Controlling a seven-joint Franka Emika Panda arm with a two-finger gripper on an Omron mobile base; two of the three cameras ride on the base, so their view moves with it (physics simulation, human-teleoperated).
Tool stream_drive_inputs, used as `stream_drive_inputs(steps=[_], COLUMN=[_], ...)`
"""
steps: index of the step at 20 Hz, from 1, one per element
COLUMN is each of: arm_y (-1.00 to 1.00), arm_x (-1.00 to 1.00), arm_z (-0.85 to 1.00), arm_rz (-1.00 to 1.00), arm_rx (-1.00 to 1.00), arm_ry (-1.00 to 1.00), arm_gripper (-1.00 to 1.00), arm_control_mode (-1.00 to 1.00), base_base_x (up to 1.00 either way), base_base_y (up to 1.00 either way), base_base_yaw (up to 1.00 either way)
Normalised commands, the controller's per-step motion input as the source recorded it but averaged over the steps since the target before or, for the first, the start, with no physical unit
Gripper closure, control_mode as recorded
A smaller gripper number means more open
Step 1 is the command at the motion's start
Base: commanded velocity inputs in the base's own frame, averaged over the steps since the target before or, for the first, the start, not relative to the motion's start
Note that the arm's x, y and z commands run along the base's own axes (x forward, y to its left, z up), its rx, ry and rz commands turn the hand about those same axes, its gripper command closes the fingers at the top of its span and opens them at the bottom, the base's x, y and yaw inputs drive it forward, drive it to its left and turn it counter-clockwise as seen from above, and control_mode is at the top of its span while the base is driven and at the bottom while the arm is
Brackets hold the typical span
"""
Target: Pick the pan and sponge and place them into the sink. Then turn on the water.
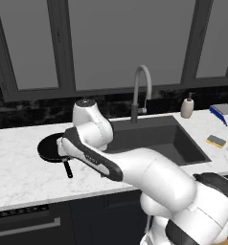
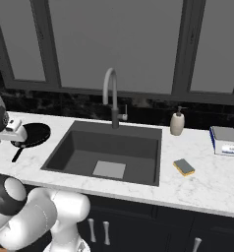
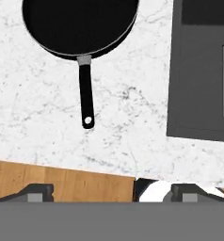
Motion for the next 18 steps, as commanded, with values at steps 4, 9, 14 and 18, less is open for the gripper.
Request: stream_drive_inputs(steps=[4,9,14,18], arm_y=[0.35,0.0,0.05,0.16], arm_x=[0.33,0.3,0.33,0.19], arm_z=[-0.62,-0.69,-0.54,-0.34], arm_rz=[-0.01,0.0,0.0,0.0], arm_rx=[-0.05,-0.04,0.0,0.0], arm_ry=[0.1,0.07,0.03,0.0], arm_gripper=[-1.0,-1.0,-1.0,-1.0], arm_control_mode=[-1.0,-1.0,-1.0,-1.0], base_base_x=[0.0,0.0,0.0,0.0], base_base_y=[0.0,0.0,0.0,0.0], base_base_yaw=[0.0,0.0,0.0,0.0])
